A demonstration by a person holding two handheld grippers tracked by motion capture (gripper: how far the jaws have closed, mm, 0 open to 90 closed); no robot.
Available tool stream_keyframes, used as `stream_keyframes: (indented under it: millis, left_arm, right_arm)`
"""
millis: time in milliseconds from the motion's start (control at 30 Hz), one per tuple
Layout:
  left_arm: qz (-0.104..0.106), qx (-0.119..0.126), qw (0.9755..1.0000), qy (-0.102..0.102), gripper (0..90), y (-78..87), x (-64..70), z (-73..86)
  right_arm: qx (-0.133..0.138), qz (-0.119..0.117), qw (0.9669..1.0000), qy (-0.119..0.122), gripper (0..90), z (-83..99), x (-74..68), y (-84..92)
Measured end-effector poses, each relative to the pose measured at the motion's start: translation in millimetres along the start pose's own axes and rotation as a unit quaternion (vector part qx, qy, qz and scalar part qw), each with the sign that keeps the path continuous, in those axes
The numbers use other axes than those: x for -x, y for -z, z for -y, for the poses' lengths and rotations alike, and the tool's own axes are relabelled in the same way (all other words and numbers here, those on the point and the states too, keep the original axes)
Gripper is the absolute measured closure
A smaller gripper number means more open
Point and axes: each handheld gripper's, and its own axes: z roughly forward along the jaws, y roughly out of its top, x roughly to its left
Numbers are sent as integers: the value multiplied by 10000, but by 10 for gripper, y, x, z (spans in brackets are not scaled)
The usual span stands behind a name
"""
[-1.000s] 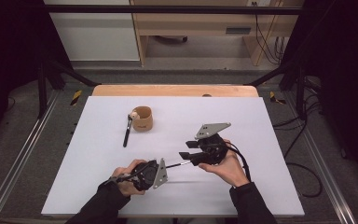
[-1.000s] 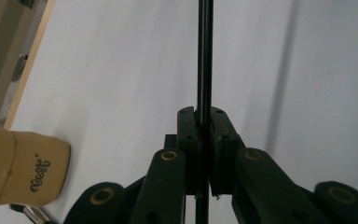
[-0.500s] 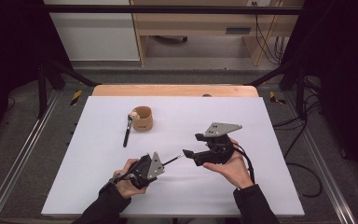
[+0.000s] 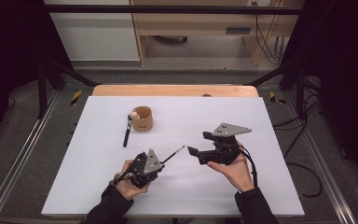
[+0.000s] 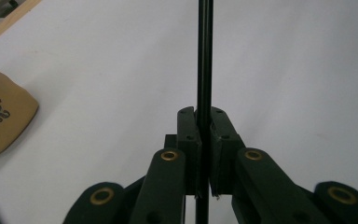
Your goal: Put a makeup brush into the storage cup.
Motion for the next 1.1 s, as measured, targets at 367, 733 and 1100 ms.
stream_keyframes:
  millis: [367,733,1100]
  left_arm:
    - [-4,192,9989,420,844,-14,9,3]
    - [-123,402,9955,852,844,3,14,-9]
    - [-173,538,9929,1045,844,-13,48,-52]
  right_arm:
    - [-14,-38,9999,-128,212,114,-30,-48]
    - [163,-146,9990,-385,264,149,-93,-105]
    - [313,-325,9973,-587,352,139,-160,-204]
